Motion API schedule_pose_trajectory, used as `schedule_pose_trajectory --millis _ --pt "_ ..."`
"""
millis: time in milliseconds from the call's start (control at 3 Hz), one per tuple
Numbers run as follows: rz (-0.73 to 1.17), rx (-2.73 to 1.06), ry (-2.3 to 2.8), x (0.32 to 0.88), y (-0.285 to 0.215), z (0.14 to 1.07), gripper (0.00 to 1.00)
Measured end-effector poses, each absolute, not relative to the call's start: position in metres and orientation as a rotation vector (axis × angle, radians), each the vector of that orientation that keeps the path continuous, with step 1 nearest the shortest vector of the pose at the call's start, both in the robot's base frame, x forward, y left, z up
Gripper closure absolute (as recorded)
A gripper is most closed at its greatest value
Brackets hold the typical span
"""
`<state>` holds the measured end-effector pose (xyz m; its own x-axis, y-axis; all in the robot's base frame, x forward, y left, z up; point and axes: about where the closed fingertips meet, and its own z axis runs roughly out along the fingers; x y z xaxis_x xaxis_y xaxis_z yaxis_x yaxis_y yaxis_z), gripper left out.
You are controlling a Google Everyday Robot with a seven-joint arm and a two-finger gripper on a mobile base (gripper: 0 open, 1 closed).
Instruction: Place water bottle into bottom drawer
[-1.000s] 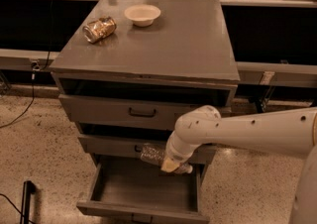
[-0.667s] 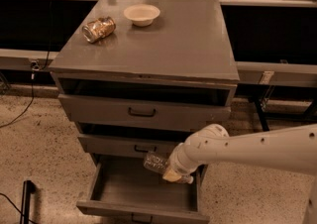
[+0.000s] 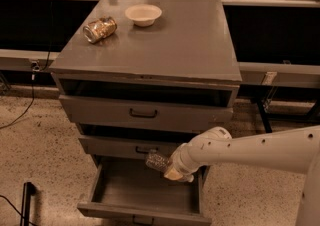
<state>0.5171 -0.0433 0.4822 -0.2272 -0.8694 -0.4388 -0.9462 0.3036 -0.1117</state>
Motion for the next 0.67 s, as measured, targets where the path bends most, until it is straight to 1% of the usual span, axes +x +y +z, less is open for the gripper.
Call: schedule_pose_trajectory --millis 333,667 --pt "0.261 -1.613 2.154 0.526 -0.060 0.446 1.00" --pt "0.320 -1.648 2.148 0.516 -0.066 0.383 1.00"
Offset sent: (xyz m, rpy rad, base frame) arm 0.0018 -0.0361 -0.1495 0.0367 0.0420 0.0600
